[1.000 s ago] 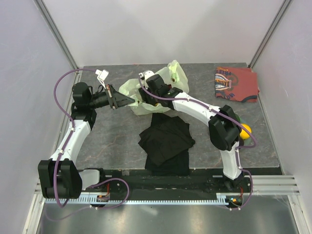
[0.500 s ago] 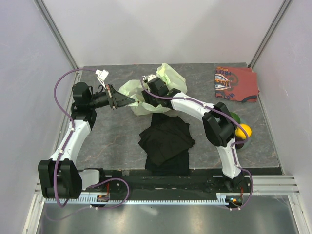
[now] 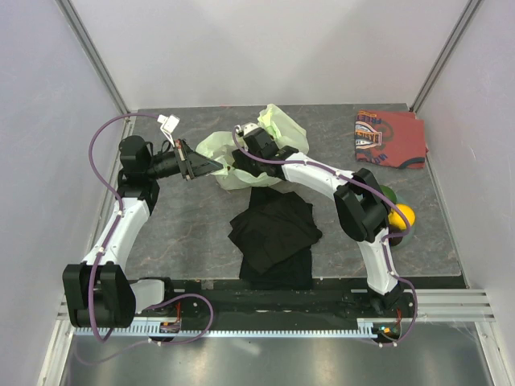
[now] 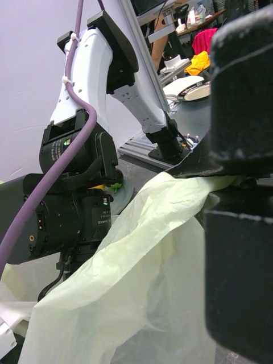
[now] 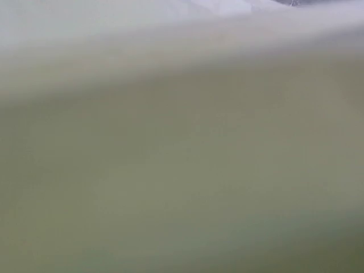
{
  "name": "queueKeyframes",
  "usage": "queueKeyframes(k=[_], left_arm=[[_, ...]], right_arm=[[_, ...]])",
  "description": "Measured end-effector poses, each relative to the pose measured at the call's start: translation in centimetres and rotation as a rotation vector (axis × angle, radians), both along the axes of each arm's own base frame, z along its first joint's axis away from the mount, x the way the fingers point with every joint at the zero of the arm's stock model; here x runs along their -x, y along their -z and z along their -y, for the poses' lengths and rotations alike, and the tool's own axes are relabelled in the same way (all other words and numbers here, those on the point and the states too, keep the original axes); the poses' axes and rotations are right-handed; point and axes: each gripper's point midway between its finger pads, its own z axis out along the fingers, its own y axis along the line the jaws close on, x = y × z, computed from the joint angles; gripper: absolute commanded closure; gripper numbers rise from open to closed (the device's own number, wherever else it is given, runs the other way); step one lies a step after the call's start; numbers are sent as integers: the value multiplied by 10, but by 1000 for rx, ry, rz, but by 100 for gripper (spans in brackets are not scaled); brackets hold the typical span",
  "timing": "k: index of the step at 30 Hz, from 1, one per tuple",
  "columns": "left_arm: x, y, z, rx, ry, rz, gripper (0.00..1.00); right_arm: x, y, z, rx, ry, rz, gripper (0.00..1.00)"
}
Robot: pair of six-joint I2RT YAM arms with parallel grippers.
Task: Place the fruits into the plastic bag
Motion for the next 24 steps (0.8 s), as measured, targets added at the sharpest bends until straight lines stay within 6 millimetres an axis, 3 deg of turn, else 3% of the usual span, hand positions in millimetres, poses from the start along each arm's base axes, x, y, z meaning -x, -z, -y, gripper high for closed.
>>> queueKeyframes(k=[7, 12, 24], left_arm=[[0, 0, 0, 0, 0, 0, 98], [0, 0, 0, 0, 0, 0, 99], [0, 0, 0, 0, 0, 0, 99]], right_arm=[[7, 3, 3, -7, -8, -10, 33], [21, -20, 6, -75, -29, 16, 37], [54, -161, 3, -439, -130, 281, 36]])
